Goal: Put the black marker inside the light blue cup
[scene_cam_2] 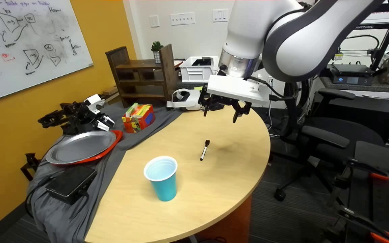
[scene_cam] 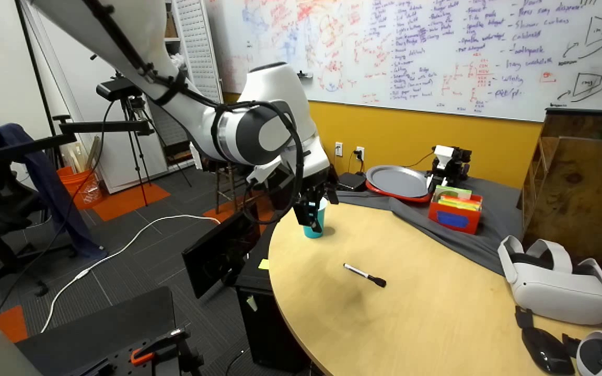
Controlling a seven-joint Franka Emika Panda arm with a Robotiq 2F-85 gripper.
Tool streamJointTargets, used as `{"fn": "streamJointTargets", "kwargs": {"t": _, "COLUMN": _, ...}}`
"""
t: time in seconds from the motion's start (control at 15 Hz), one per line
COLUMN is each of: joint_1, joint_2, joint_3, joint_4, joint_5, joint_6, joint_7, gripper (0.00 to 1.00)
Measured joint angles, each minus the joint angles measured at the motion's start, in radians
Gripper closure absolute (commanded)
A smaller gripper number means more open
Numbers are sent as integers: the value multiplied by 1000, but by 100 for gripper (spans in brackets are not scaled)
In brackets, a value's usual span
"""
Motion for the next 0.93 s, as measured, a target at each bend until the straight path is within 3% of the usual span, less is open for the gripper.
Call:
{"fn": "streamJointTargets", "kwargs": {"t": 0.33, "joint_1": 50, "joint_2": 93, "joint_3": -66, "joint_4": 62, "joint_5": 8, "joint_6": 5, "joint_7": 0, "gripper": 0}}
{"fn": "streamJointTargets", "kwargs": {"t": 0.93, "joint_1": 95, "joint_2": 241, "joint_3": -104, "joint_4": 186, "joint_5": 96, "joint_6": 3, "joint_7": -21, "gripper": 0}}
